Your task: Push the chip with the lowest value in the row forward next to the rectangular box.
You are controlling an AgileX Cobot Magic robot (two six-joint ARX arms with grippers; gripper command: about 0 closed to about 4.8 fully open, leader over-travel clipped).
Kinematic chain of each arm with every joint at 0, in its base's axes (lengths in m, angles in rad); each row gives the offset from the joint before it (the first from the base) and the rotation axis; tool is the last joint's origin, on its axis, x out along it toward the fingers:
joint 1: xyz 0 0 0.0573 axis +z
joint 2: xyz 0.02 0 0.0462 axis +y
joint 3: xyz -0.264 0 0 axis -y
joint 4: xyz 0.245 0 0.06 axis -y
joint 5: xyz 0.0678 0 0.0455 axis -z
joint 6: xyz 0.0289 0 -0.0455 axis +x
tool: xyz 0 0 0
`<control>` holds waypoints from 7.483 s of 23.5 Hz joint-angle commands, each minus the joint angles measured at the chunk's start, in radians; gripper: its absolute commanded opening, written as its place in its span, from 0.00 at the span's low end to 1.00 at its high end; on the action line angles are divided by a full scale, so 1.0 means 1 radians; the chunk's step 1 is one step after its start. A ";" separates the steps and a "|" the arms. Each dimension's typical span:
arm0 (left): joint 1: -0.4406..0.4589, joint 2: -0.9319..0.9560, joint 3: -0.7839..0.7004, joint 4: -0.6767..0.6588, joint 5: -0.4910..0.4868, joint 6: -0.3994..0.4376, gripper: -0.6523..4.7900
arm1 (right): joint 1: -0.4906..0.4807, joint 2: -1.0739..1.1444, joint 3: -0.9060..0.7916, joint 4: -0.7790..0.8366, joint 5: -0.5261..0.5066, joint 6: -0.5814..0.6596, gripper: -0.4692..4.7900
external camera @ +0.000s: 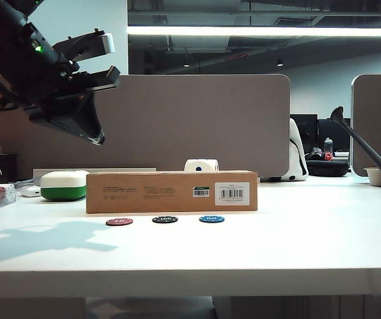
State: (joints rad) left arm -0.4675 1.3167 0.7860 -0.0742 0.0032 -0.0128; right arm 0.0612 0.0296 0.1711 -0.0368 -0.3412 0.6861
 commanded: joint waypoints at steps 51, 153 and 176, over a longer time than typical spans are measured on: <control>0.025 -0.305 0.002 -0.172 -0.003 0.001 0.11 | 0.742 2.035 1.168 -0.031 0.183 -0.529 0.08; 0.096 -1.315 -0.627 -0.162 -0.001 0.001 0.11 | 0.686 0.950 0.793 -0.448 0.492 -0.359 0.08; 0.481 -1.314 -0.771 -0.100 -0.096 0.001 0.11 | 0.699 0.956 0.792 -0.397 0.504 -0.320 0.08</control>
State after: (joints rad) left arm 0.0147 0.0021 0.0151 -0.1894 -0.0872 -0.0154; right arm 0.7601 0.9894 0.9581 -0.4522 0.1608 0.3618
